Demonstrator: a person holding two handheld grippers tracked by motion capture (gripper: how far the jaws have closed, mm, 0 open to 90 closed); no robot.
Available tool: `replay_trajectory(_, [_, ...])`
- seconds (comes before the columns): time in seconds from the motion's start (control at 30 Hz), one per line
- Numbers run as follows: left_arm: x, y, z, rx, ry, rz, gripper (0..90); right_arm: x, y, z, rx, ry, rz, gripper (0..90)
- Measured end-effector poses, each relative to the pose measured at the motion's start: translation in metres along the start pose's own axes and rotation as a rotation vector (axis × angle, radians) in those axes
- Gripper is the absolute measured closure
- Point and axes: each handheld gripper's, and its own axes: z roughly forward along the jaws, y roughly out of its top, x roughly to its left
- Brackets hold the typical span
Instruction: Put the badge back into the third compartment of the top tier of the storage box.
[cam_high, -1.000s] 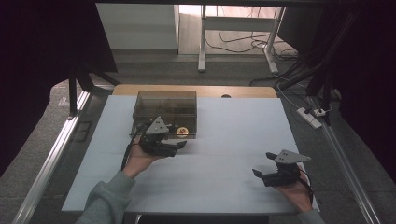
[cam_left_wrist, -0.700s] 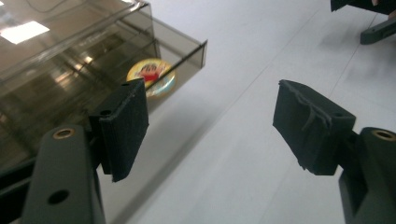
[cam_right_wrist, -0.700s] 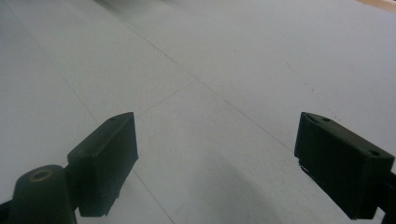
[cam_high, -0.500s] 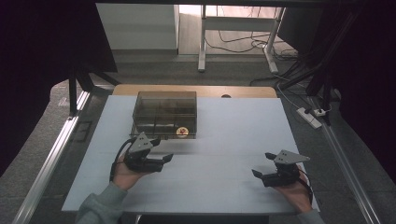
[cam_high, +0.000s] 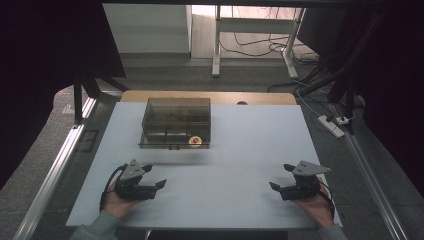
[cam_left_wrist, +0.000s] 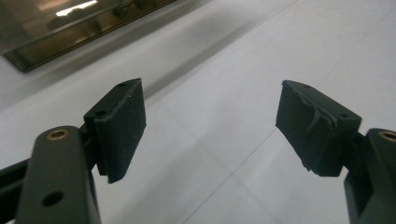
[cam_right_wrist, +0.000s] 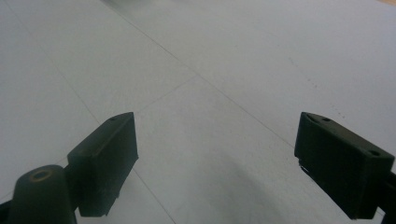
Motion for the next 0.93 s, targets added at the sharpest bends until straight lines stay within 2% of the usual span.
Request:
replay_trajectory(0.2, [0.0036,-0.0079,-0.0049,0.002,0.012,-0.013,24.3,-0.0008,-0.0004,-0.0002,-0.001,-0.004,0.0,13.1])
replay_trajectory(0.57, [0.0012,-0.0048,-0.0023,0.008,0.004,0.007,24.1,-0.001,-0.0005,-0.0011,-0.01,-0.011,-0.002,13.1])
replay_trajectory(0.93, [0.0011,-0.0046,-0.0021,0.009,-0.002,0.008,23.5,0.0003,-0.0002,-0.0024,-0.014,-0.018,-0.011,13.1])
